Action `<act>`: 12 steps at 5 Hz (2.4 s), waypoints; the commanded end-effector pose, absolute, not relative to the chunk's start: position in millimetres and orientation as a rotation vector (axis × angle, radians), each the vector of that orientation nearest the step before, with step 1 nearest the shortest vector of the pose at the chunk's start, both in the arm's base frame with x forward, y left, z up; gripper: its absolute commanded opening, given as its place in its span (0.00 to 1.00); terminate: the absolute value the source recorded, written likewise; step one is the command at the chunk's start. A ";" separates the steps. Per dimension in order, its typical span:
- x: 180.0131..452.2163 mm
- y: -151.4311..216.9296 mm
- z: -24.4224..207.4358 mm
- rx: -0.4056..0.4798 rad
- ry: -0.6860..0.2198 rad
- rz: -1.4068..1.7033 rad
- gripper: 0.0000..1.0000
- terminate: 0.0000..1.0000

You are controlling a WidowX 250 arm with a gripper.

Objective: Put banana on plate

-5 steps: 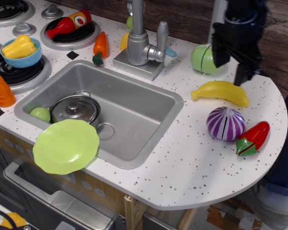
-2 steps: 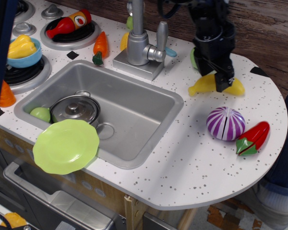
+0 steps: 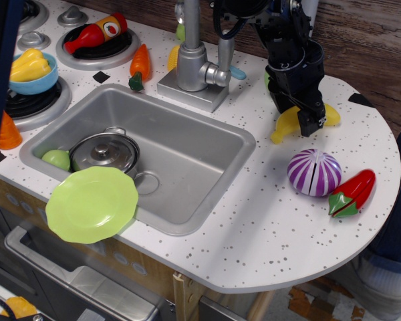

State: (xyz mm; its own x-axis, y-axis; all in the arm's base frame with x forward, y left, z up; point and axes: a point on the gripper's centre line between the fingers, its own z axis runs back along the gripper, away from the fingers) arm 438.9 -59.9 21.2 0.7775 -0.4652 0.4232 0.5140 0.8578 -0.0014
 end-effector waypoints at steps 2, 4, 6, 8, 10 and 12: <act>424.1 -38.3 72.7 0.008 -0.386 -0.489 0.00 0.00; 366.7 -1.3 117.7 0.174 -0.264 -0.336 0.00 0.00; 302.1 44.2 92.7 0.214 -0.116 0.065 0.00 0.00; 261.4 74.2 65.7 0.168 -0.184 0.317 0.00 0.00; 240.5 90.6 56.5 0.205 -0.277 0.480 0.00 0.00; 221.1 89.1 33.1 0.175 -0.331 0.588 0.00 0.00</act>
State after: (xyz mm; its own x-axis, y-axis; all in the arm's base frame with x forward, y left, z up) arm 219.2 82.6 22.9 0.7946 0.5031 0.3398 -0.5523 0.8314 0.0606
